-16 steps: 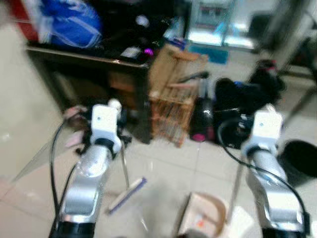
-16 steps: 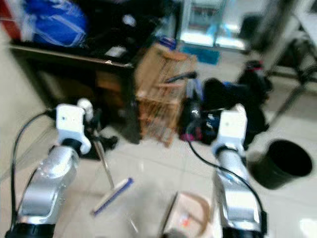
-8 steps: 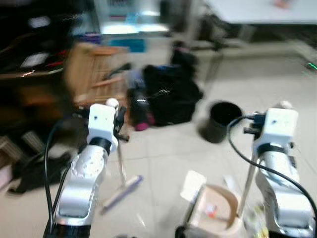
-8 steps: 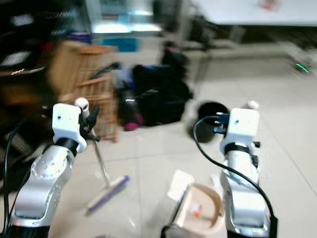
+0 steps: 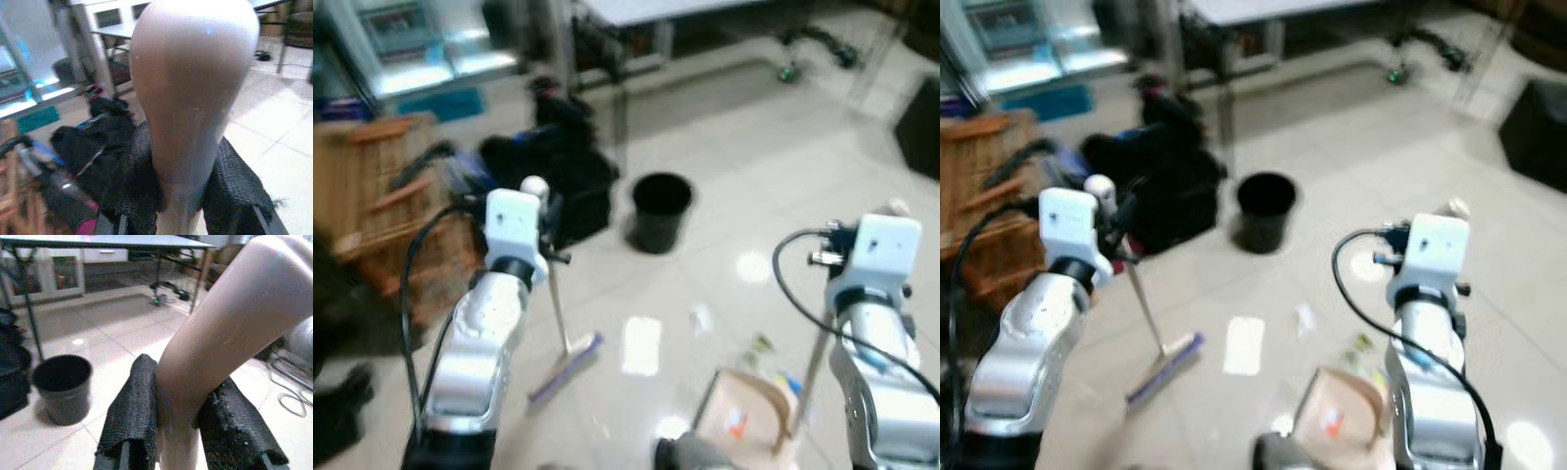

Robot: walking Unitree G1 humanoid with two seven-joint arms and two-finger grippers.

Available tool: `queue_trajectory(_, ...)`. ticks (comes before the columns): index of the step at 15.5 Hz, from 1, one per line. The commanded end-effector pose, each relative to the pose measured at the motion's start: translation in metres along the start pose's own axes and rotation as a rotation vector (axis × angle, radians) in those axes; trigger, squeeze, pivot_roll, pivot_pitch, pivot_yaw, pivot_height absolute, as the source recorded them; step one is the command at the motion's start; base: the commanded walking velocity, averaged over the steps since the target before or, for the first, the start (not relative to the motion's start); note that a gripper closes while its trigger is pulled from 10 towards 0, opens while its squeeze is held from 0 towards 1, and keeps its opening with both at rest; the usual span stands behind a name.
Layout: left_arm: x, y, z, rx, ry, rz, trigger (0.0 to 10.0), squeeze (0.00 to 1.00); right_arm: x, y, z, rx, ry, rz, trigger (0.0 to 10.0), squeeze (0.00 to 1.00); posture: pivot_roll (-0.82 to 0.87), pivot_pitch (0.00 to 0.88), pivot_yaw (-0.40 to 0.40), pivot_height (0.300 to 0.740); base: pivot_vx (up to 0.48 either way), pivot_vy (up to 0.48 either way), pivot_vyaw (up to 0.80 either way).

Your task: Sweep floor

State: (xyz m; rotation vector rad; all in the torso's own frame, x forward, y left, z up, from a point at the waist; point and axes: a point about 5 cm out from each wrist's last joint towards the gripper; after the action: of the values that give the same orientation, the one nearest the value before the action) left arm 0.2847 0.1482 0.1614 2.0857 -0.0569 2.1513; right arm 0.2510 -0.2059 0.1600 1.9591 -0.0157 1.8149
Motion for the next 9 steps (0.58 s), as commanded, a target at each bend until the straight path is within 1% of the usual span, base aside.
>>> queue_trajectory(1,0.0118,-0.0057,0.0004,0.024,0.050,0.013,10.0,0.00,0.0056,0.0010,0.0002,-0.005,0.017,-0.012,10.0,0.00,0.02,0.078,0.021,0.740,0.000,0.000,-0.80)
queue_trajectory(3,0.0152,-0.0101,0.0025,0.036,0.059,0.012,10.0,0.00,0.0046,-0.0005,-0.0002,0.013,0.010,-0.012,10.0,0.00,0.01,0.073,0.027,0.740,0.000,0.000,-0.80)
queue_trajectory(5,0.0157,-0.0112,0.0029,0.038,0.062,0.016,10.0,0.00,0.0053,-0.0023,-0.0020,0.039,0.013,-0.012,10.0,0.00,0.01,0.073,0.026,0.740,0.000,0.000,-0.80)
queue_trajectory(6,0.0157,-0.0112,0.0028,0.032,0.061,0.029,10.0,0.00,0.0050,-0.0054,-0.0045,0.081,0.013,-0.006,10.0,0.00,0.01,0.072,0.019,0.740,0.000,0.240,0.00)
queue_trajectory(9,0.0166,-0.0124,0.0028,0.025,0.061,0.037,10.0,0.00,0.0036,-0.0090,-0.0060,0.099,-0.001,0.003,10.0,0.00,0.00,0.066,0.021,0.740,0.000,0.325,0.00)
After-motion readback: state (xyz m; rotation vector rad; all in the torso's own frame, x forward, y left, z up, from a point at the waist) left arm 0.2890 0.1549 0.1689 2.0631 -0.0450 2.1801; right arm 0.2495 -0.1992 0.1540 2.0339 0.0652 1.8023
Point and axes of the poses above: a point about 5 cm out from each wrist's last joint towards the gripper, its own z axis pointing out of the wrist towards the gripper, its own x axis along the axis of the wrist's last joint, y = z × x, and after that the axes turned 10 degrees about -z, right-handed
